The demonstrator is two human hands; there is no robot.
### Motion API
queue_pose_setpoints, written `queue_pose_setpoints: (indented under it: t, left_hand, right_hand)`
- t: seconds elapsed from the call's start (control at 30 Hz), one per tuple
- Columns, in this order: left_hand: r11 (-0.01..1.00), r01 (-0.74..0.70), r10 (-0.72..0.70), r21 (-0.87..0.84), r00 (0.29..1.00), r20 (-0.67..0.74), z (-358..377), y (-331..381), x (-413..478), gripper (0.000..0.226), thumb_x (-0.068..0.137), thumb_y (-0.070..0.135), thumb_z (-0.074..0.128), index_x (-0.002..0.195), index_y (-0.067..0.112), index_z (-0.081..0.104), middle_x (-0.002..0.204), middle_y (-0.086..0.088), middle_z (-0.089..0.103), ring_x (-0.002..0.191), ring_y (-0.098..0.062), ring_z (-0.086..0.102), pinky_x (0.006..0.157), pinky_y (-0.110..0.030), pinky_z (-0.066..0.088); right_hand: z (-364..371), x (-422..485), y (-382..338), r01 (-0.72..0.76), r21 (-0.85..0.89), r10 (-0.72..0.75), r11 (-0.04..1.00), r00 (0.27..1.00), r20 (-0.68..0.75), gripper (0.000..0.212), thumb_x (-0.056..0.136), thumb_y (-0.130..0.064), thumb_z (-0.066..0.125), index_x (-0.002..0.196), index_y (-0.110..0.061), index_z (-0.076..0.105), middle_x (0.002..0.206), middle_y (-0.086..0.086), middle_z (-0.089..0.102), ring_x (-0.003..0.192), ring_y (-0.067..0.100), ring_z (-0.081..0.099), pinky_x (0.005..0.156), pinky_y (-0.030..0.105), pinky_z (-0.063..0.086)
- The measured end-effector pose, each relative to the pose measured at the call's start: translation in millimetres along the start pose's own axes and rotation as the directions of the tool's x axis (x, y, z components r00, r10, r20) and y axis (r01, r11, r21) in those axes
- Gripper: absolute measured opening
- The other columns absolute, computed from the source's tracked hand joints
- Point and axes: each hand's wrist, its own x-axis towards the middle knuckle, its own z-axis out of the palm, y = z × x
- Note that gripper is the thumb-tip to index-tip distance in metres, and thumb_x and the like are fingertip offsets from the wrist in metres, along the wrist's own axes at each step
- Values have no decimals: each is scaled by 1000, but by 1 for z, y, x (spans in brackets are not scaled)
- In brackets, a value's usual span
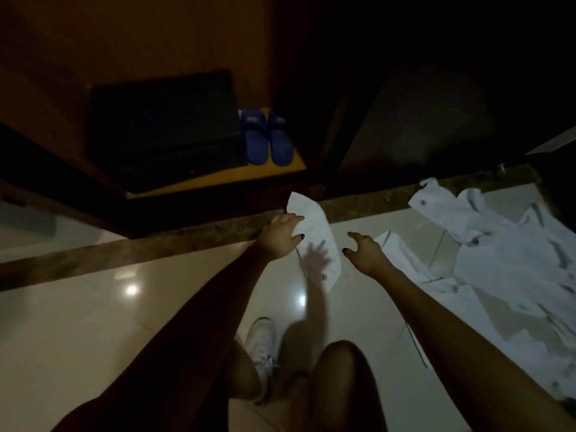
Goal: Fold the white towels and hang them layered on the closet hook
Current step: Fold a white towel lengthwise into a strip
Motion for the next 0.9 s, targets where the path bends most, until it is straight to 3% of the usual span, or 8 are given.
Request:
queue_pose_setpoints:
  t: [0.17, 0.33, 0.5, 0.57, 0.67, 0.73, 0.8, 0.9]
  left_hand:
    - [1000, -28, 28, 6, 998, 61, 111, -57, 62, 55, 98, 32, 55, 148, 15, 38, 152, -8, 38, 140, -26, 32, 113, -33, 27]
    - [997, -5, 11, -73, 996, 86, 213, -95, 126, 58, 95, 38, 59, 145, 14, 41, 145, -10, 44, 133, -29, 39, 110, -41, 35]
    - [990, 3, -1, -140, 1000, 13, 291, -117, 160, 66, 86, 46, 68, 139, 12, 47, 136, -11, 49, 128, -29, 44, 108, -39, 37]
    - [1000, -8, 7, -10, 997, -77, 310, -119, 168, 68, 78, 53, 72, 130, 12, 54, 127, -11, 53, 118, -30, 50, 97, -40, 44]
    - [963, -73, 151, 259, 943, -296, 322, -115, 170, 64, 51, 57, 85, 88, 7, 68, 81, -10, 63, 70, -28, 61, 54, -32, 48]
    - [936, -62, 188, 346, 919, -345, 323, -109, 168, 53, 43, 52, 89, 71, 11, 69, 62, -5, 59, 52, -23, 56, 46, -26, 41]
    - [912, -32, 179, 409, 928, -326, 312, -104, 167, 39, 54, 45, 88, 72, 16, 70, 58, 0, 55, 53, -21, 58, 51, -26, 45]
    - [985, 168, -165, 36, 984, -66, 274, -88, 166, 24, 87, 39, 67, 92, 16, 64, 74, 0, 56, 92, -27, 63, 85, -37, 49]
  right_hand:
    - [78, 94, 46, -26, 101, 26, 995, 1000, 1, 54, 99, -23, 55, 146, -2, 39, 147, 21, 45, 132, 37, 45, 109, 38, 36]
    - [153, 179, 99, -60, 205, 70, 977, 997, -43, 51, 99, -23, 55, 143, -1, 42, 142, 22, 50, 127, 36, 51, 100, 36, 41]
    - [219, 216, 150, -95, 205, 109, 974, 992, -61, 42, 96, -29, 61, 115, 7, 57, 113, 26, 64, 104, 37, 61, 68, 23, 44]
    - [235, 221, 162, -91, 231, 120, 969, 986, -113, 38, 93, -24, 64, 111, 8, 57, 106, 23, 62, 100, 36, 60, 71, 21, 45]
    - [247, 225, 171, -114, 281, 163, 953, 974, -159, 17, 93, -12, 60, 81, -4, 52, 79, 5, 57, 77, 21, 55, 52, 13, 35]
    - [247, 223, 172, -90, 314, 157, 945, 968, -197, 34, 94, -8, 55, 63, -13, 41, 62, -2, 47, 61, 16, 48, 46, 12, 36]
    - [236, 215, 166, -41, 346, 124, 938, 967, -222, 35, 94, -8, 55, 64, -15, 40, 60, -4, 45, 55, 9, 43, 49, 7, 37]
    - [198, 196, 148, 30, 418, 91, 908, 959, -268, 17, 95, -10, 57, 82, -6, 48, 68, -5, 48, 60, 4, 46, 49, 6, 38]
